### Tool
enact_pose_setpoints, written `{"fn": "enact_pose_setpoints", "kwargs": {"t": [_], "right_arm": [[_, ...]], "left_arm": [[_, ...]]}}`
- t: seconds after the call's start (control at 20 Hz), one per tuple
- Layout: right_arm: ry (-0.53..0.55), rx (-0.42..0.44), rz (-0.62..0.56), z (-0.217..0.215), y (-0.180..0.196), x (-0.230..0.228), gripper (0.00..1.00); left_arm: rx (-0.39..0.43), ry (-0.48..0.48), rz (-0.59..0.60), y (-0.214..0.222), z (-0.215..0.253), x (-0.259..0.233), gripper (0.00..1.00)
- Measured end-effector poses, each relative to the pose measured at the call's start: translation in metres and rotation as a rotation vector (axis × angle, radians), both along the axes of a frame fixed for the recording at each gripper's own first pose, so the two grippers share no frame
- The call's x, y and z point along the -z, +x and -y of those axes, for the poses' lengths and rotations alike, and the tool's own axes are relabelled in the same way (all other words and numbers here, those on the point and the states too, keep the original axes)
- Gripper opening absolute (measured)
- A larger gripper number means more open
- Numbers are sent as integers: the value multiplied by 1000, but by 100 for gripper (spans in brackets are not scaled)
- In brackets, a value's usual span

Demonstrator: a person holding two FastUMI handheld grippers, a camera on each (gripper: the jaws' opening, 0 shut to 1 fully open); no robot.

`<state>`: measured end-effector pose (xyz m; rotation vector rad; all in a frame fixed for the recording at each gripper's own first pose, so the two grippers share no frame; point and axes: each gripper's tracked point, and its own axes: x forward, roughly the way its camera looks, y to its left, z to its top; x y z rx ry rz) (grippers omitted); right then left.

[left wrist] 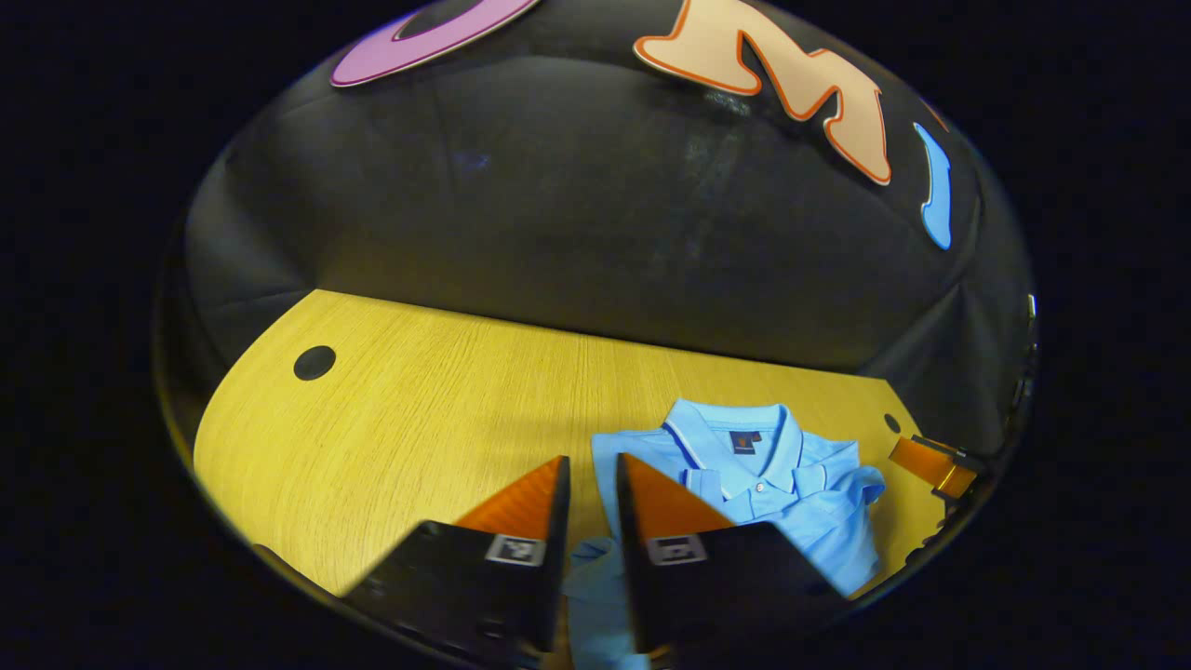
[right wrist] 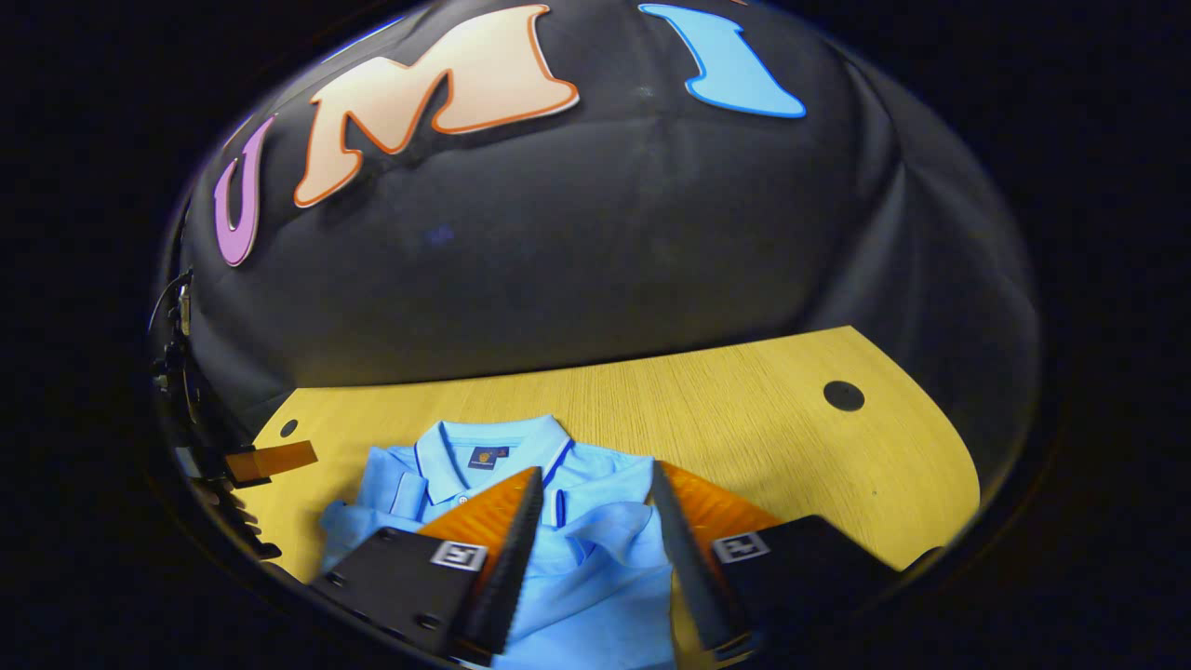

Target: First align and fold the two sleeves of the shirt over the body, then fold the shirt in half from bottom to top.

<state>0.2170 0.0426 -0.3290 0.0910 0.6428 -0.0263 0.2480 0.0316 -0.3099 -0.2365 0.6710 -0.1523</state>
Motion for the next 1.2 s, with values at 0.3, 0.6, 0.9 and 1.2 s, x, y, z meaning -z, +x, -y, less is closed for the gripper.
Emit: {"fn": "enact_pose_setpoints", "kwargs": {"t": [0.3,0.6,0.9,1.2], "right_arm": [[-76,-39,185,-9,-42,-84,98],[-71,-61,346,-9,-122,-176,98],[-44,-102,400,-8,-206,-226,98],[-40,-117,425,-4,-265,-239,98]], "left_arm": [[41,84,174,-44,12,-74,95],[8,113,368,-117,17,-170,95],[-15,164,447,-204,9,-215,95],[-59,162,422,-264,5,-212,95]]}}
